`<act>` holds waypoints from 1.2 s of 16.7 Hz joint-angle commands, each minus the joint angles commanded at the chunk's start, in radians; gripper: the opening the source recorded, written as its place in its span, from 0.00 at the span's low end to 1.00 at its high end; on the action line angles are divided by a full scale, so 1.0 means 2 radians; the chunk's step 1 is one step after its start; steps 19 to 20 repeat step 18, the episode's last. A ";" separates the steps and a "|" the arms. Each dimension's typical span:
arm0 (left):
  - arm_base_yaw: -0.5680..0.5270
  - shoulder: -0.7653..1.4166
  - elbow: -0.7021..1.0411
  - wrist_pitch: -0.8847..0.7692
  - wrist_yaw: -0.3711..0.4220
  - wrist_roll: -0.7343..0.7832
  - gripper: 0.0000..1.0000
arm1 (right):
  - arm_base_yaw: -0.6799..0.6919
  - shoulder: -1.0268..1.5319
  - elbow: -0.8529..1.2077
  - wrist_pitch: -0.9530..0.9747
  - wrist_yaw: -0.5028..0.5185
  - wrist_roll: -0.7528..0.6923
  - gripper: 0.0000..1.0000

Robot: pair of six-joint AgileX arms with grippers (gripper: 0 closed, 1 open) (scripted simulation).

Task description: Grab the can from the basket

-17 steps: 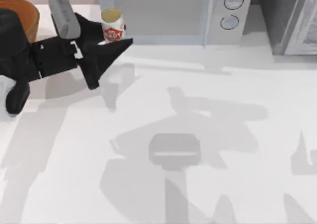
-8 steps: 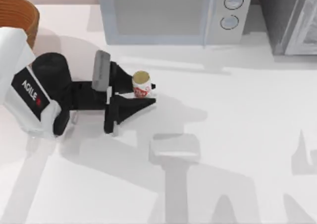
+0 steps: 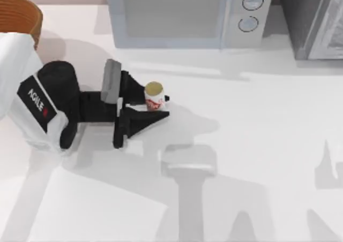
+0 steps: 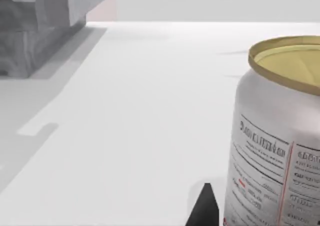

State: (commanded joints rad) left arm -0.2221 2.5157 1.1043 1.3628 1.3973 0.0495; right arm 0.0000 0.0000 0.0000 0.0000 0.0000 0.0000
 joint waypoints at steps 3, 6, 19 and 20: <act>0.000 0.000 0.000 0.000 0.000 0.000 0.30 | 0.000 0.000 0.000 0.000 0.000 0.000 1.00; 0.000 0.000 0.000 0.000 0.000 0.000 0.53 | 0.000 0.000 0.000 0.000 0.000 0.000 1.00; 0.000 0.000 0.000 0.000 0.000 0.000 1.00 | 0.000 0.000 0.000 0.000 0.000 0.000 1.00; 0.000 0.000 0.000 0.000 0.000 0.000 1.00 | 0.000 0.000 0.000 0.000 0.000 0.000 1.00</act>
